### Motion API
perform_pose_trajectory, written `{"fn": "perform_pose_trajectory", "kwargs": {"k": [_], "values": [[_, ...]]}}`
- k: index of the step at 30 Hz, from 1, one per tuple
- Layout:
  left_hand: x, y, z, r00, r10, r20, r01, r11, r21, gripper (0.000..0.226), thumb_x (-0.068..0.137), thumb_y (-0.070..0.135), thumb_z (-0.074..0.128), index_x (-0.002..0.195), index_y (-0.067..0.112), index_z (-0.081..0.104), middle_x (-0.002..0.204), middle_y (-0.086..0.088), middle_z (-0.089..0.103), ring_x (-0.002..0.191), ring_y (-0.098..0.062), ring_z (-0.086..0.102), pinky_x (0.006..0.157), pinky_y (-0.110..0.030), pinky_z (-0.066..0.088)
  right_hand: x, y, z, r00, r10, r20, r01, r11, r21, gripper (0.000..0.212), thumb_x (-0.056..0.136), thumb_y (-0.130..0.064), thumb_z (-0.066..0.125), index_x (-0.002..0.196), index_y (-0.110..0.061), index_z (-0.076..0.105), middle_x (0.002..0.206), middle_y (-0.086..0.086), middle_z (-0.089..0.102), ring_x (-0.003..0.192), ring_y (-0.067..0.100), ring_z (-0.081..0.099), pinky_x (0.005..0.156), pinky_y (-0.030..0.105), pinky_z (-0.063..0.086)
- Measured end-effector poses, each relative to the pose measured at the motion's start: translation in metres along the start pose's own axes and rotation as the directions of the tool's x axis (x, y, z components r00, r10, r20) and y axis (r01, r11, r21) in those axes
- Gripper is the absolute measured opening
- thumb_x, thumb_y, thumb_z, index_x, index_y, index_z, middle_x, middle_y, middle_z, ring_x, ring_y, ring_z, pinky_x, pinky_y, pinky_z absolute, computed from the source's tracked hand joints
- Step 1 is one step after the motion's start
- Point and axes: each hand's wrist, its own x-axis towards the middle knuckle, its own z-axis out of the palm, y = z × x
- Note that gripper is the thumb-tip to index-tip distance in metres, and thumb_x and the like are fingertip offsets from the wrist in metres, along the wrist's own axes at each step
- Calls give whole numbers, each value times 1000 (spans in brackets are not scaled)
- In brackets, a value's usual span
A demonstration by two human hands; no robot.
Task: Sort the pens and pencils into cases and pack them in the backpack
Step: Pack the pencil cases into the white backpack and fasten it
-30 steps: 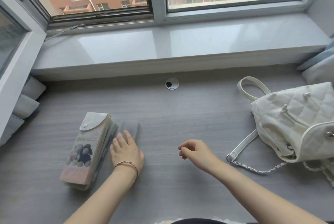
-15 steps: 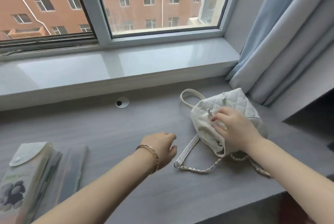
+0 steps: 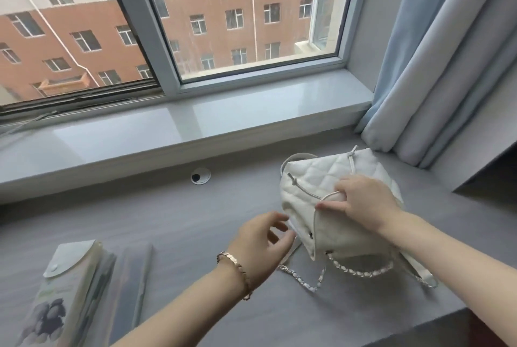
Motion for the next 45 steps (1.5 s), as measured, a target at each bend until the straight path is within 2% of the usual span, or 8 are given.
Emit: {"fn": "perform_pose_trajectory", "kwargs": {"k": [5,10,21,28,32,35,40,45], "values": [[-18,4,-31,971,102,-217,-114,992,-46,30,68,53,56,77,25,61,66,10,49,69,0,49,60,-7,35,2,-77,-25,972,-70,224,5,959,282,59,78,-64,50,47,-17,35,49,-3,40,50,11,39,52,31,27],[-19,-34,-60,965,-179,-192,176,984,-33,39,65,53,53,48,18,52,78,19,49,90,-8,45,78,-17,36,19,-126,10,939,-154,308,-9,883,469,54,81,-60,52,53,-15,43,48,1,41,46,14,36,50,30,28],[-19,-108,-36,909,-361,-207,356,932,-65,35,65,42,39,50,11,47,54,-5,46,58,-16,40,58,-31,37,-26,-150,81,988,-28,-151,76,943,324,28,68,-49,52,65,-21,56,74,-5,62,72,19,63,64,31,48],[-22,-109,-23,896,-422,-137,423,906,-29,37,70,40,38,44,15,42,40,4,37,52,-18,37,63,-30,30,-39,-142,90,984,142,-106,-80,889,450,15,65,-20,81,66,-10,71,99,3,71,98,19,64,82,17,32],[-23,-116,-18,895,-431,-112,437,899,32,43,85,31,46,46,16,37,46,6,39,54,-16,40,66,-29,30,-42,-137,93,996,88,-17,-67,856,513,6,74,-20,75,72,-14,75,104,-4,68,104,18,56,98,33,37],[-23,-120,-16,892,-446,-72,450,891,53,36,78,40,41,50,17,41,51,7,44,63,-20,46,66,-28,33,-40,-132,96,999,15,40,-34,846,532,2,76,-16,74,76,-16,76,97,-14,65,101,18,55,97,36,38],[-26,-122,-16,885,-463,-47,464,885,36,38,78,43,41,50,17,41,52,7,43,64,-21,45,65,-28,33,-29,-115,80,947,-153,284,-76,750,657,21,78,-18,72,71,-38,68,103,-22,56,104,-3,48,88,-2,29],[-34,-110,-31,947,-321,-13,319,945,-72,44,80,48,32,52,16,44,54,8,48,57,-14,45,63,-33,38,-23,-115,61,933,-78,352,-200,700,686,37,67,-16,81,82,-40,56,91,-13,62,93,5,59,82,14,44]]}}
